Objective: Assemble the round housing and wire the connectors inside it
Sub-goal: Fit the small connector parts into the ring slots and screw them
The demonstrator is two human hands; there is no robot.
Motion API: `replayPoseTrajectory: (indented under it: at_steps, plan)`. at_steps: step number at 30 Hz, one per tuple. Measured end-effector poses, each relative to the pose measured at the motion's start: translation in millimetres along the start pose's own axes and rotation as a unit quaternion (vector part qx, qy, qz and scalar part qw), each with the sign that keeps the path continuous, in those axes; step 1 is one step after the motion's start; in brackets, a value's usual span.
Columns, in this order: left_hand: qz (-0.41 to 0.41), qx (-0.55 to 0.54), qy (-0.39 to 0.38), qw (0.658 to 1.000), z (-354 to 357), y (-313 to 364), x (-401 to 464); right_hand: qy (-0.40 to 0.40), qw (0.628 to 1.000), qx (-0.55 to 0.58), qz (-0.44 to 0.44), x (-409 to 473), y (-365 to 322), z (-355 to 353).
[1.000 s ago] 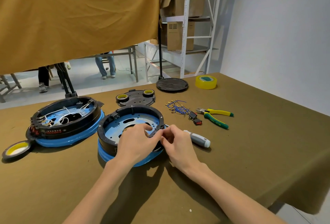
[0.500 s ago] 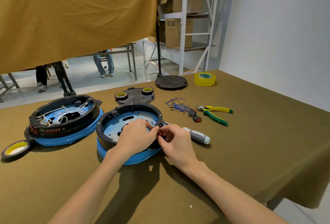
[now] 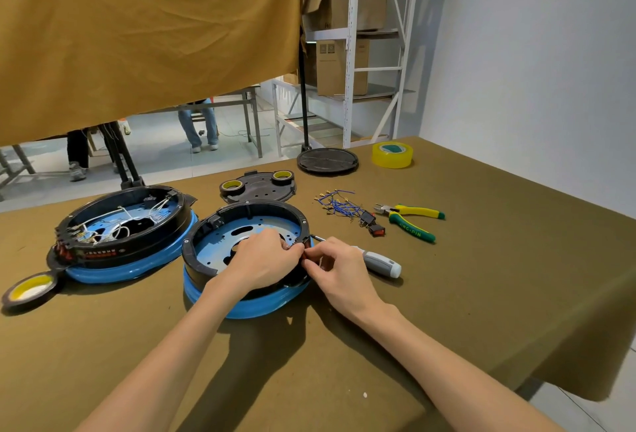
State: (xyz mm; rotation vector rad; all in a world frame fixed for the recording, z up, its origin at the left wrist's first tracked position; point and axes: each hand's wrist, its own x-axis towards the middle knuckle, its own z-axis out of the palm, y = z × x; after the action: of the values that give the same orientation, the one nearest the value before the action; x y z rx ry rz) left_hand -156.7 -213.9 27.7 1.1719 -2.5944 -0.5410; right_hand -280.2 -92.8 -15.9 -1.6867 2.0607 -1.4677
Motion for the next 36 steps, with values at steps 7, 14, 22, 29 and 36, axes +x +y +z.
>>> replayPoseTrajectory:
  at_steps: [7,14,22,29,36]
  plan:
    - [0.021,0.01,0.059,0.998,3.9,-0.6,-3.6,0.023,1.0,0.012,-0.004,-4.3,1.8,3.6]
    - [0.015,0.002,0.066,0.998,5.5,-1.8,-1.0,0.034,0.999,0.016,0.014,-0.2,2.3,8.3]
    - [0.023,-0.016,0.083,0.996,4.6,-4.2,-3.8,-0.034,0.997,0.064,0.037,10.5,5.4,-10.0]
    - [0.083,-0.009,0.093,0.992,0.8,-18.9,-12.0,-0.158,0.98,0.117,0.031,25.5,7.6,-26.4]
    - [0.126,-0.035,0.111,0.985,-3.9,-20.6,-22.4,-0.126,0.985,-0.064,-0.099,45.2,1.7,-31.0]
